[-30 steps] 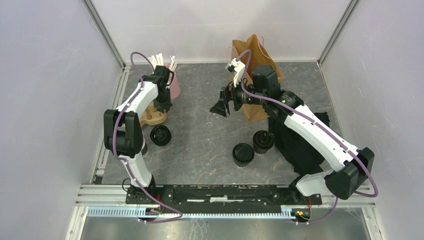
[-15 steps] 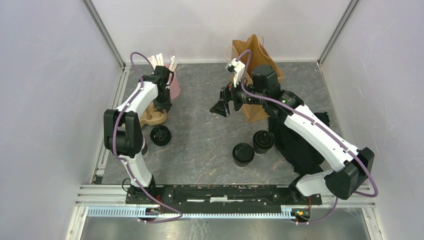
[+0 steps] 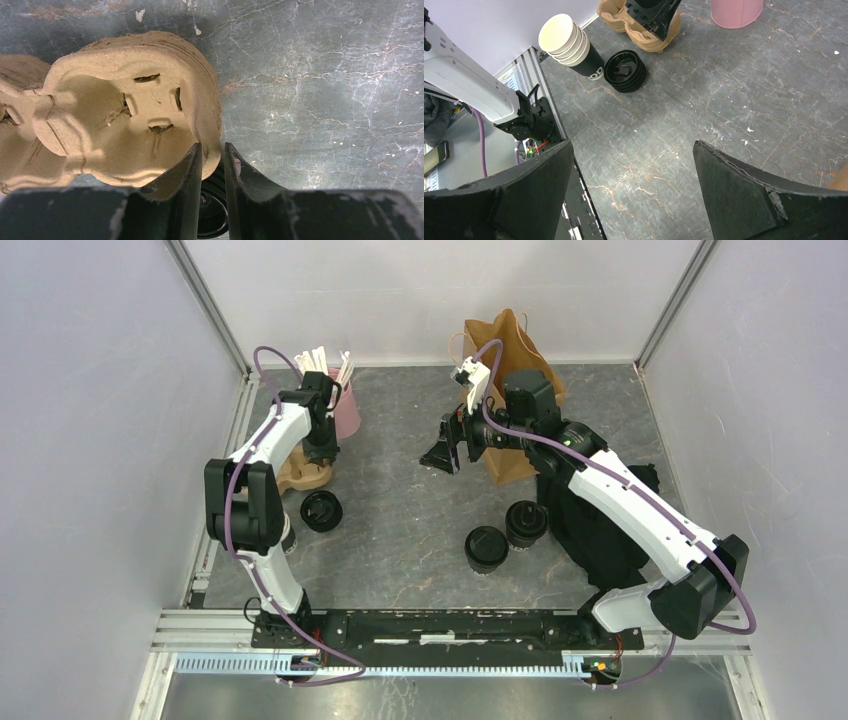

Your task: Pack the takeout coffee

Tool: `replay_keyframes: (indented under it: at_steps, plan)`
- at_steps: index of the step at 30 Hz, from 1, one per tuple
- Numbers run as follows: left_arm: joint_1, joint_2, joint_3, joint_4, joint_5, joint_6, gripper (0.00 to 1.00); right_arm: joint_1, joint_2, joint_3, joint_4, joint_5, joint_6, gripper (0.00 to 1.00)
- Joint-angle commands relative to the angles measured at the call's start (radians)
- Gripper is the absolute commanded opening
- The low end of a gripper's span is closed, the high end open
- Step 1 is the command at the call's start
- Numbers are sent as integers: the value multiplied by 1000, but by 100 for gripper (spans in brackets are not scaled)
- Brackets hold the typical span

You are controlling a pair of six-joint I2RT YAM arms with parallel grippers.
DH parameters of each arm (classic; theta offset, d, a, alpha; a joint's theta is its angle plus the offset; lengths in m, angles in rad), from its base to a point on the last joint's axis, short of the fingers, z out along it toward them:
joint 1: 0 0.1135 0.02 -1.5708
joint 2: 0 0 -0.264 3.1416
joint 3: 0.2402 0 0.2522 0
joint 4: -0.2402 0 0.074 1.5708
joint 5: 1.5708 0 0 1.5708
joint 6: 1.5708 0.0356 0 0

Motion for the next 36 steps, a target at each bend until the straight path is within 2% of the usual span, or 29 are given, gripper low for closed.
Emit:
replay_keyframes:
  at_steps: [1, 15, 28, 36]
  plan:
    - [4, -12, -3, 0, 13, 3, 31, -3, -24, -4, 30, -1, -9, 97]
    - [5, -16, 2, 12, 29, 22, 25, -3, -15, 5, 35, -9, -5, 97]
    - [6, -33, 24, -8, 48, 38, 12, -4, -4, 1, 66, -15, 3, 96]
    - [6, -87, 32, -28, 47, 45, 5, 10, 62, 1, 173, -29, 86, 96]
